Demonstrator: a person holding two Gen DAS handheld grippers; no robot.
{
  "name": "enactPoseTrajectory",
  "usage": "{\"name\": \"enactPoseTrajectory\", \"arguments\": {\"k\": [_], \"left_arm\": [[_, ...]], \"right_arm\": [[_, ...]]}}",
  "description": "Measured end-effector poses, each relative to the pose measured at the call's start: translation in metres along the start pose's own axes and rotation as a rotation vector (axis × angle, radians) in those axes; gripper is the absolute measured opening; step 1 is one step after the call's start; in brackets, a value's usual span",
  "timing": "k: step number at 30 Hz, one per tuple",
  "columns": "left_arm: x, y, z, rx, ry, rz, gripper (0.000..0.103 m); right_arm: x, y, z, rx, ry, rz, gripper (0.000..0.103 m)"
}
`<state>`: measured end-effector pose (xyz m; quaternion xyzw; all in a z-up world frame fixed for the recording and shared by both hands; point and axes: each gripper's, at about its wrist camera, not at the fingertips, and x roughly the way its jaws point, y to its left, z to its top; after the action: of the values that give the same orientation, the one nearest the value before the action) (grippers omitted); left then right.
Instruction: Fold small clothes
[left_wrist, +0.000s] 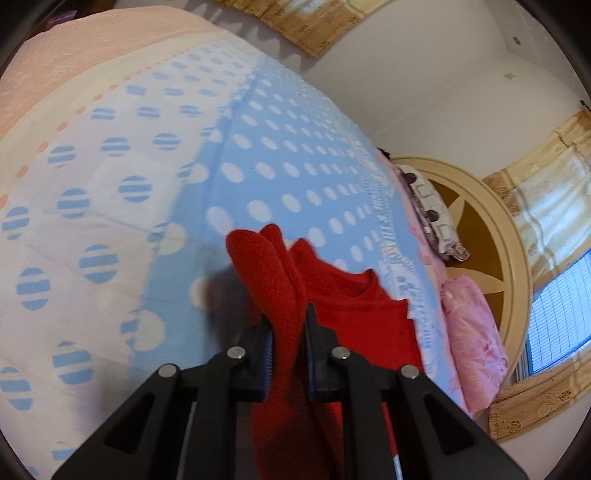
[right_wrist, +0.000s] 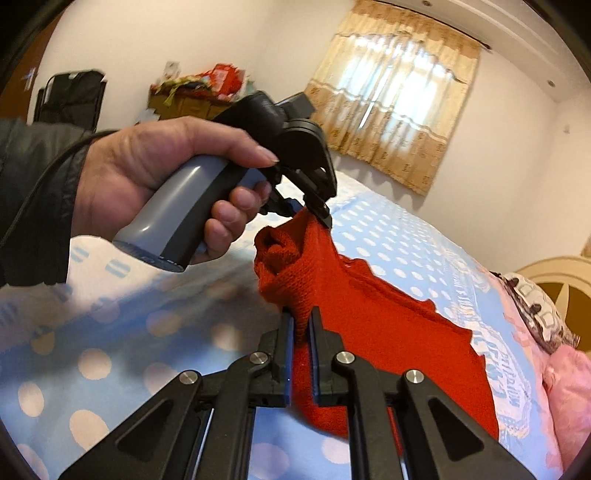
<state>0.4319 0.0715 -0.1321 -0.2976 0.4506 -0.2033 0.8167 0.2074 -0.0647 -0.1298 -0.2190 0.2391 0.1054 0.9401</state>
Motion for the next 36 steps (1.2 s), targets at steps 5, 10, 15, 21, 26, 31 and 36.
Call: {"name": "enactPoseTrajectory", "arguments": {"k": [5, 10, 15, 21, 26, 31, 36], "left_arm": [[0.000, -0.030, 0.002, 0.038, -0.017, -0.044, 0.014], [0.009, -0.058, 0.005, 0.071, -0.011, -0.052, 0.014], [0.021, -0.083, 0.002, 0.100, -0.003, -0.058, 0.014], [0.035, -0.112, 0.001, 0.142, 0.014, -0.065, 0.014], [0.056, -0.130, -0.005, 0.165, 0.041, -0.065, 0.014], [0.073, -0.152, -0.013, 0.196, 0.068, -0.064, 0.014], [0.091, -0.170, -0.017, 0.226, 0.094, -0.057, 0.014]], "right_arm": [[-0.009, -0.019, -0.006, 0.071, -0.017, -0.015, 0.006], [-0.016, -0.042, -0.009, 0.142, -0.022, -0.034, 0.006], [-0.023, -0.065, -0.014, 0.232, -0.023, -0.054, 0.006], [-0.030, -0.091, -0.025, 0.300, -0.020, -0.081, 0.006], [-0.034, -0.110, -0.037, 0.369, -0.006, -0.093, 0.006], [-0.037, -0.126, -0.047, 0.438, 0.000, -0.102, 0.006], [-0.038, -0.157, -0.065, 0.556, 0.019, -0.108, 0.006]]}}
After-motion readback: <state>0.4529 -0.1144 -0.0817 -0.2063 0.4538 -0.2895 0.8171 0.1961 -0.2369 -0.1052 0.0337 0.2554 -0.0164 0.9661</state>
